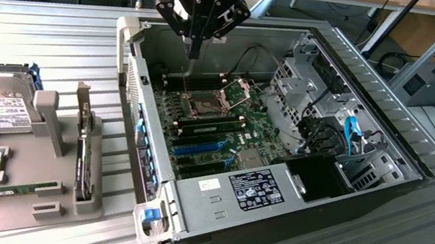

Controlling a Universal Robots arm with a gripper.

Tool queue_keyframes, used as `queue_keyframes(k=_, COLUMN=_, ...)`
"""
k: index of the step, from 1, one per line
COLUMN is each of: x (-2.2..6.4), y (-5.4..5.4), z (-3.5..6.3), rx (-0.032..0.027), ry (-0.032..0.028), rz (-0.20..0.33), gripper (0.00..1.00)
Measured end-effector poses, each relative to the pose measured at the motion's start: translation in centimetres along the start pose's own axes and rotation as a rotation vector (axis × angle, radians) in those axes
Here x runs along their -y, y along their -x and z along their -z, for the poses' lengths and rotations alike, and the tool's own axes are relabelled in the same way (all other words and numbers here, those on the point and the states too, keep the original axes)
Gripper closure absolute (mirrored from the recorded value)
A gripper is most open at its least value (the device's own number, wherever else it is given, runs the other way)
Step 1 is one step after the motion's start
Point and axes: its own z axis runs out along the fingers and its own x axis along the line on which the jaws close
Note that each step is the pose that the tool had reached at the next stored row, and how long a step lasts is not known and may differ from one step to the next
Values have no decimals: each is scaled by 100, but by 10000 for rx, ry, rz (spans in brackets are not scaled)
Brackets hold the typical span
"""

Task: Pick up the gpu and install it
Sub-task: 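Reach for the gpu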

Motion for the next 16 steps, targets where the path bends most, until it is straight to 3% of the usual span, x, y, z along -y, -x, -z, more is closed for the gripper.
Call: queue_keyframes(k=16, x=4, y=-47, z=1, rx=0, ry=0, rz=0, gripper=89)
